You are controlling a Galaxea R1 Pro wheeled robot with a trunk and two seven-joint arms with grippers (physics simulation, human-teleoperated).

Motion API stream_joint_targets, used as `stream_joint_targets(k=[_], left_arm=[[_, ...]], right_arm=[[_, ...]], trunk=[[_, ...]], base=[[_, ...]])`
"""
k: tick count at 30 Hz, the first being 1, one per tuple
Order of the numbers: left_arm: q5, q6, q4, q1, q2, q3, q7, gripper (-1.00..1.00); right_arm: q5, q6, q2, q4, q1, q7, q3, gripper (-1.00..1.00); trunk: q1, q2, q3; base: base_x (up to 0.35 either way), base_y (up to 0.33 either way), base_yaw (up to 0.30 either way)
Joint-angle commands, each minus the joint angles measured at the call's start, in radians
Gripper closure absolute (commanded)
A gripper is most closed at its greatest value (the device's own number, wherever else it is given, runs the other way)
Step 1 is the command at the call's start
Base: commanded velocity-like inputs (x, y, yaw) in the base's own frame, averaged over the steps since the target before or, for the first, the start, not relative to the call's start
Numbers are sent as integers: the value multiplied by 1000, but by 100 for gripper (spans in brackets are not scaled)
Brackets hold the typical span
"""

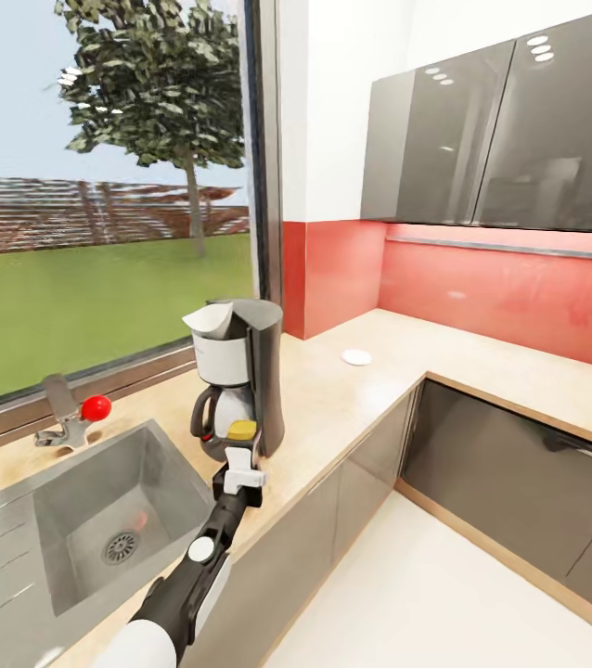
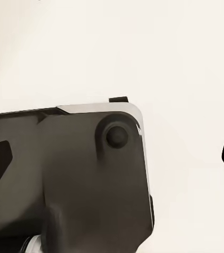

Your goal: Set up a coffee station on the kitchen countertop: keep the coffee maker on the countertop, move the bottle of coffee from the kitchen shelf to the counter next to the coffee maker, place a paper coffee filter on top of the coffee maker, put the saucer next to the coffee maker with the coffee cup on the saucer, and place the electric kettle next to the coffee maker.

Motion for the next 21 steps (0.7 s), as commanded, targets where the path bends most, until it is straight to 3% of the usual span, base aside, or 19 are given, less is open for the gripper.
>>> stream_joint_targets(k=[1, 21], left_arm=[[-11, -3, 1, -1, -1, 2, -1, 100], [-11, -9, 20, -1, -1, 4, -1, 100]], right_arm=[[-1, -2, 1, -1, 0, 0, -5, -100], [-1, -2, 1, -1, 0, 0, -5, -100]], trunk=[[1, -2, -2], [1, -2, -2]], base=[[88, -19, 0], [45, -1, 0]])
